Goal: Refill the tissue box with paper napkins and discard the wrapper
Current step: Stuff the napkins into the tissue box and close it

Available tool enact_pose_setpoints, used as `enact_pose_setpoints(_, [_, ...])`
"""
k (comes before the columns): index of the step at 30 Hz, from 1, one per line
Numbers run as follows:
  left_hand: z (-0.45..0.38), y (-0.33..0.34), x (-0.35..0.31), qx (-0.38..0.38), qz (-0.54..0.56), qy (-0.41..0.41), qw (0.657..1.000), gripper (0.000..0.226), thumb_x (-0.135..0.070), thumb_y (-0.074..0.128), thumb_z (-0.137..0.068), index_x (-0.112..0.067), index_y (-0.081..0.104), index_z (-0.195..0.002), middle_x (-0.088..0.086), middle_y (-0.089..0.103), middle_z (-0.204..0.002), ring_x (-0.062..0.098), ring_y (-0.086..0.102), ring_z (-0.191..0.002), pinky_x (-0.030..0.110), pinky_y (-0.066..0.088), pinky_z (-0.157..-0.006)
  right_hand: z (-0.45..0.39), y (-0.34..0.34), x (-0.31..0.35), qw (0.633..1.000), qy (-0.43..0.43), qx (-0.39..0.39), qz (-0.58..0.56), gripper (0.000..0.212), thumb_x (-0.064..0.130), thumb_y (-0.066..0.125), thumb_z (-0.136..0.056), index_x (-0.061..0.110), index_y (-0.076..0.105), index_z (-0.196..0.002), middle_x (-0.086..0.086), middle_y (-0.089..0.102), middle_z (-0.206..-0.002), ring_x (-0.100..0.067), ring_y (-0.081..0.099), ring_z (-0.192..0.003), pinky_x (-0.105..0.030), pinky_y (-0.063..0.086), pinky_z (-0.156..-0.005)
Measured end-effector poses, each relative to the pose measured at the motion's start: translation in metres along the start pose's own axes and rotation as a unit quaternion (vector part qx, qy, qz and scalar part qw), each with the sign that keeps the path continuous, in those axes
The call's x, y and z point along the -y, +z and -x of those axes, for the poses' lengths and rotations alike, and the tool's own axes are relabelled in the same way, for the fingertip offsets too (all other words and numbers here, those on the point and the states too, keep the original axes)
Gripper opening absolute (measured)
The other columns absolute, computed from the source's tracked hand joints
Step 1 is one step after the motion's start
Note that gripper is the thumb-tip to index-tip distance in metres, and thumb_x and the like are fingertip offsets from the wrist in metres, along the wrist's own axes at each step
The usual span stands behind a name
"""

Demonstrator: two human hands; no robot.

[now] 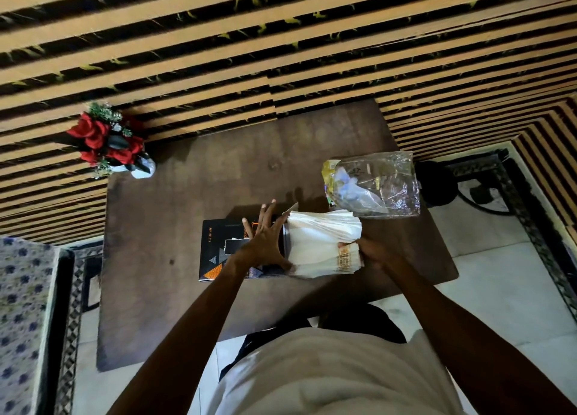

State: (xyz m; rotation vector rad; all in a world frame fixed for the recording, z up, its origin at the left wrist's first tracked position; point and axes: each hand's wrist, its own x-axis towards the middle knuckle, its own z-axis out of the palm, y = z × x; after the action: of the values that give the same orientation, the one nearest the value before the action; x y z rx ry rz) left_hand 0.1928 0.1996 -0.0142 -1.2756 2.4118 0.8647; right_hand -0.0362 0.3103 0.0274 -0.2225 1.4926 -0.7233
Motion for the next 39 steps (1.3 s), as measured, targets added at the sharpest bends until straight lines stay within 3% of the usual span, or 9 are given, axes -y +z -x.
enact_pose_setpoints(6, [-0.001,-0.005,0.010,-0.042,0.158,-0.006,0.987,0.111,-0.039,0.084,-0.064,-0.021,0.017,-0.151,0.000,-0.007,-0.163,0.024,-0.011,-0.150,0.064,-0.022,-0.108,-0.007,0.007,0.003,1.000,0.015,-0.005,0.016,0.038,-0.003,0.053,-0.091,0.007,0.069,-0.057,-0.012,0.069,-0.058,-0.022,0.063,-0.058,-0.039,0.046,-0.076])
enact_pose_setpoints(12, [0.004,0.001,0.004,-0.165,0.269,-0.013,0.949,0.068,-0.011,0.076,-0.074,-0.022,0.044,-0.133,0.004,0.038,-0.146,0.023,0.027,-0.144,0.062,-0.018,-0.110,0.001,0.010,0.009,0.998,-0.002,-0.006,0.061,0.034,0.001,0.045,-0.096,0.010,0.060,-0.067,-0.006,0.067,-0.051,-0.015,0.060,-0.058,-0.029,0.050,-0.068])
enact_pose_setpoints(17, [0.012,0.009,0.010,-0.173,0.207,0.028,0.962,0.027,-0.007,0.069,-0.076,-0.021,0.071,-0.099,0.006,0.029,-0.155,0.022,0.015,-0.150,0.063,-0.017,-0.111,-0.004,0.017,0.007,0.994,-0.009,-0.025,0.102,0.025,0.009,0.041,-0.099,0.021,0.055,-0.083,-0.006,0.062,-0.086,-0.008,0.055,-0.069,-0.034,0.046,-0.091])
enact_pose_setpoints(21, [0.011,0.013,0.011,-0.129,0.099,0.027,0.986,0.053,-0.023,0.070,-0.079,-0.031,0.057,-0.129,0.009,0.008,-0.162,0.028,-0.006,-0.151,0.063,-0.016,-0.111,-0.017,0.014,0.002,0.993,-0.017,-0.002,0.117,0.018,0.008,0.047,-0.096,0.016,0.055,-0.110,-0.008,0.064,-0.106,-0.010,0.059,-0.076,-0.027,0.053,-0.077])
enact_pose_setpoints(23, [0.009,0.016,0.007,-0.109,0.054,0.005,0.993,0.073,-0.032,0.074,-0.073,-0.032,0.043,-0.139,0.009,0.001,-0.162,0.028,-0.012,-0.150,0.062,-0.018,-0.110,-0.023,0.009,-0.002,0.992,-0.013,0.031,0.121,0.019,0.009,0.054,-0.093,0.016,0.061,-0.109,-0.004,0.068,-0.108,-0.010,0.067,-0.075,-0.021,0.054,-0.064])
enact_pose_setpoints(26, [0.007,0.017,0.001,-0.104,0.043,-0.016,0.994,0.081,-0.034,0.078,-0.065,-0.032,0.039,-0.136,0.009,0.001,-0.161,0.028,-0.014,-0.150,0.060,-0.021,-0.108,-0.022,0.009,-0.001,0.990,-0.013,0.047,0.131,0.016,0.010,0.060,-0.090,0.023,0.062,-0.099,0.005,0.069,-0.087,-0.002,0.069,-0.071,-0.012,0.053,-0.059])
enact_pose_setpoints(29, [0.005,0.016,0.001,-0.089,0.034,-0.012,0.995,0.058,-0.033,0.078,-0.066,-0.031,0.051,-0.118,0.008,0.001,-0.162,0.029,-0.016,-0.149,0.062,-0.021,-0.107,-0.028,0.009,-0.004,0.984,-0.046,0.035,0.166,0.034,0.028,0.074,-0.079,0.019,0.062,-0.110,0.011,0.069,-0.098,-0.013,0.066,-0.092,-0.007,0.050,-0.058])
enact_pose_setpoints(33, [0.008,0.011,0.010,-0.066,0.039,0.027,0.997,0.076,-0.041,0.082,-0.062,-0.032,0.045,-0.129,0.004,-0.006,-0.162,0.030,-0.018,-0.149,0.062,-0.020,-0.107,-0.028,0.010,-0.009,0.982,-0.012,0.016,0.190,0.038,0.017,0.052,-0.095,0.004,0.054,-0.131,-0.015,0.059,-0.131,-0.028,0.059,-0.116,-0.016,0.049,-0.072])
enact_pose_setpoints(39, [0.011,0.008,0.016,-0.073,0.003,0.018,0.997,0.099,-0.052,0.081,-0.060,-0.029,0.032,-0.143,0.011,0.004,-0.160,0.031,-0.007,-0.150,0.064,-0.009,-0.114,-0.045,0.025,0.005,0.966,-0.086,0.035,0.243,0.055,0.003,0.072,-0.080,0.006,0.054,-0.131,-0.016,0.059,-0.132,-0.032,0.056,-0.123,-0.048,0.047,-0.101])
